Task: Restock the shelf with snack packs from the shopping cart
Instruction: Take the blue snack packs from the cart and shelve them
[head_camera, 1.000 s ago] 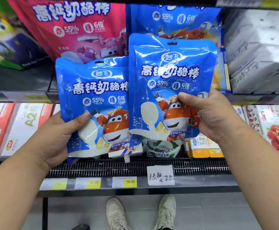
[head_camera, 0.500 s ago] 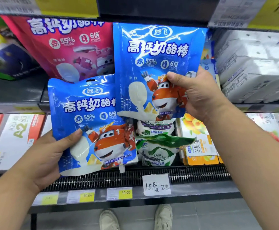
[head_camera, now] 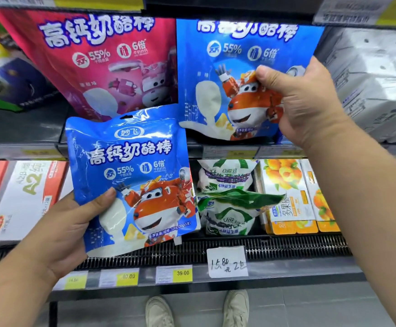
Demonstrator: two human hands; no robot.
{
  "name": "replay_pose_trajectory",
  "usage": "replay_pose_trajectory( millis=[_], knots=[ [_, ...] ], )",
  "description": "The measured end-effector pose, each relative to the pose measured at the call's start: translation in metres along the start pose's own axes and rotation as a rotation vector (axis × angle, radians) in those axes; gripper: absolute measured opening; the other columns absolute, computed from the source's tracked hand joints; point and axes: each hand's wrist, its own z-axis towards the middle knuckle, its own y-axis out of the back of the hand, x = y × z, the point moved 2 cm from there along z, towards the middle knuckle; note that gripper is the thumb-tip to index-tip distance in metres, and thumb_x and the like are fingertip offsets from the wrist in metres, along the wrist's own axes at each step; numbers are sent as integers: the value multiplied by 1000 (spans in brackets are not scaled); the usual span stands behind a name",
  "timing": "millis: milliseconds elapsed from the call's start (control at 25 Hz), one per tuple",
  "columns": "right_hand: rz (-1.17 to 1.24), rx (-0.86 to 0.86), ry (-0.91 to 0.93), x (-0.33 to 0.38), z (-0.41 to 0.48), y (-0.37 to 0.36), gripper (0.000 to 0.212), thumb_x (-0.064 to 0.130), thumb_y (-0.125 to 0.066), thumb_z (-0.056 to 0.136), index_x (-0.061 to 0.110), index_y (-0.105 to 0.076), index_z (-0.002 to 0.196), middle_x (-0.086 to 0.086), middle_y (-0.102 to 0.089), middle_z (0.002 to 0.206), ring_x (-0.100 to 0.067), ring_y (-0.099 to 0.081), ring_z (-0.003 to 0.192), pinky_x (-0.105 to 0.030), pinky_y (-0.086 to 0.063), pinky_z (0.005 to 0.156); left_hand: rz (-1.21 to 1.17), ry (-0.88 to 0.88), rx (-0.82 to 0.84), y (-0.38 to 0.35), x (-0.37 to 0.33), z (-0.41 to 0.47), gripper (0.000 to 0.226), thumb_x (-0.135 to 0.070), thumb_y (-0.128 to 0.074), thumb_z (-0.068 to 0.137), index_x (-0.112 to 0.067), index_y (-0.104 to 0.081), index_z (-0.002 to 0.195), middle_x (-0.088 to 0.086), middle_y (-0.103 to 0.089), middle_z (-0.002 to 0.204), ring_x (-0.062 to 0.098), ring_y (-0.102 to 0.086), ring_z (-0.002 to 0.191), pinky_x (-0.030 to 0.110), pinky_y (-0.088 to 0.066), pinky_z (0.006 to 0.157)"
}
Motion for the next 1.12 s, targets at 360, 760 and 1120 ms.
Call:
replay_pose_trajectory(
  millis=[360, 760, 1120],
  knots=[
    [-180, 119, -4, -18, -18, 9, 46, -4, -75, 73, 6, -61, 115, -12, -73, 107, -33, -70, 101, -51, -58, 85, -29, 11, -46, -1, 4, -1, 48, -28, -77, 52, -25, -78, 100, 7, -75, 112, 23, -75, 91, 45, -61, 72],
    [-321, -64, 164, -7, -8, 3, 40, -8, -73, 72, 13, -56, 102, -2, -69, 97, -12, -70, 91, -33, -58, 85, -39, 39, -33, -9, 4, -7, 28, -21, -65, 73, -22, -79, 97, 8, -75, 110, 23, -75, 91, 47, -60, 76],
    [-343, -169, 10, -34, -21, 2, 44, -15, -69, 76, 13, -46, 101, 0, -69, 92, -13, -70, 83, -35, -58, 87, -65, 40, 3, -16, 3, -7, 25, -17, -58, 78, -23, -81, 87, 7, -77, 102, 20, -76, 82, 34, -61, 61]
  ],
)
